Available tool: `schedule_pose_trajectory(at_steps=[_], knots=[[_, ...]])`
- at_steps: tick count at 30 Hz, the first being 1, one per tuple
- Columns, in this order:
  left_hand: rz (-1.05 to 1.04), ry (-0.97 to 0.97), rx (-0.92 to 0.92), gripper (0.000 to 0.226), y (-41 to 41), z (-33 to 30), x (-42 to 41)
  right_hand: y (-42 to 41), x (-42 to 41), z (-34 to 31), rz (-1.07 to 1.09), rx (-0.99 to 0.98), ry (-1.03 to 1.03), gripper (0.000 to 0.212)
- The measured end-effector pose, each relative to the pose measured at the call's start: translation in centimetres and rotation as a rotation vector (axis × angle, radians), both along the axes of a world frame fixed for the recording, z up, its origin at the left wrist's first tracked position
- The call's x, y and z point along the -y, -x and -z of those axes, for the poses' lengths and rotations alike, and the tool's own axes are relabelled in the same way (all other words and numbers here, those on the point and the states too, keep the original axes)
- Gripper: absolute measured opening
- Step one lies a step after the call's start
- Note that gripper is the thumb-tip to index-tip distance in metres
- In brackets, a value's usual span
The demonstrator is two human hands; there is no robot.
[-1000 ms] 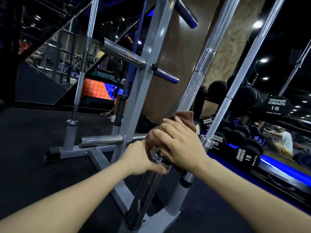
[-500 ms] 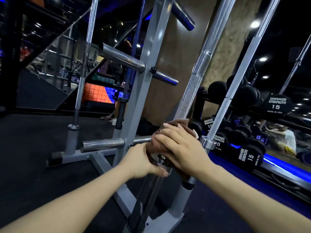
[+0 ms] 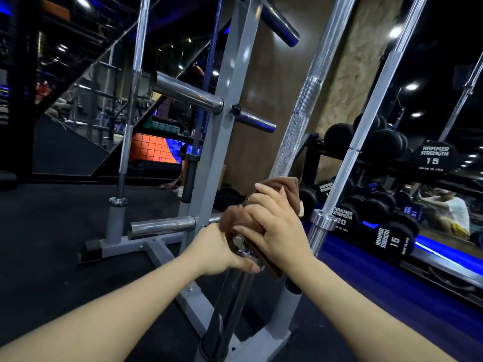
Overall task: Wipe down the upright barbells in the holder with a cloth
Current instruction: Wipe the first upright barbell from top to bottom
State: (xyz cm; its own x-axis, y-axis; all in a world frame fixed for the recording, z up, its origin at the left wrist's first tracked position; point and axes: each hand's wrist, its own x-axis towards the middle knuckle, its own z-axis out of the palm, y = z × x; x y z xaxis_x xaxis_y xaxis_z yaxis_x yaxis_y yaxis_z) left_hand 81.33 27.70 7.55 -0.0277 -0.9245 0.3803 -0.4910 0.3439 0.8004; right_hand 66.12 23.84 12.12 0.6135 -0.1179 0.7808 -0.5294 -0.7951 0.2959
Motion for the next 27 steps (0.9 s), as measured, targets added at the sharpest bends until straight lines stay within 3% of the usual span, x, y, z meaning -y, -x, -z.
schedule_pose_trajectory(at_steps=[4, 5, 7, 9, 12, 14, 16, 19, 22, 25, 27], knots=[[0.010, -0.088, -0.067, 0.042, -0.2, 0.3, -1.0, 1.0, -0.8, 0.1, -0.068, -0.072, -0.147, 0.036], [0.024, -0.117, -0.089, 0.048, -0.4, 0.3, -1.5, 1.4, -1.1, 0.4, -0.086, -0.095, -0.193, 0.036], [0.007, -0.163, -0.098, 0.082, -1.0, 0.0, -2.7, 2.5, -2.1, 1.1, -0.101, -0.113, -0.284, 0.041], [-0.030, -0.159, -0.041, 0.095, -1.3, -1.0, -4.1, 3.5, -3.3, 1.0, -0.107, -0.057, -0.440, 0.043], [0.018, -0.083, -0.023, 0.092, -0.8, -3.0, -6.0, 5.0, -5.3, -0.3, -0.141, 0.104, -0.663, 0.009], [0.074, -0.052, -0.081, 0.084, -0.2, -4.1, -6.7, 5.4, -6.7, -1.7, -0.213, 0.280, -0.821, 0.015], [0.139, -0.064, -0.148, 0.076, 0.6, -4.9, -7.5, 5.6, -7.5, -3.2, -0.416, 0.514, -1.128, 0.018], [0.229, -0.107, -0.229, 0.055, 1.9, -5.5, -8.2, 5.3, -8.5, -4.8, -0.671, 0.706, -1.586, 0.035], [0.185, -0.071, -0.354, 0.004, 3.5, -5.9, -9.0, 4.9, -8.7, -5.3, -0.723, 0.730, -1.619, 0.047], [0.171, -0.083, -0.630, 0.013, 4.5, -6.5, -9.1, 5.2, -9.3, -4.5, -0.809, 0.771, -1.637, 0.040], [0.140, -0.088, -0.729, 0.007, 4.7, -6.9, -9.0, 5.3, -8.9, -4.3, -0.884, 0.787, -1.704, 0.036]])
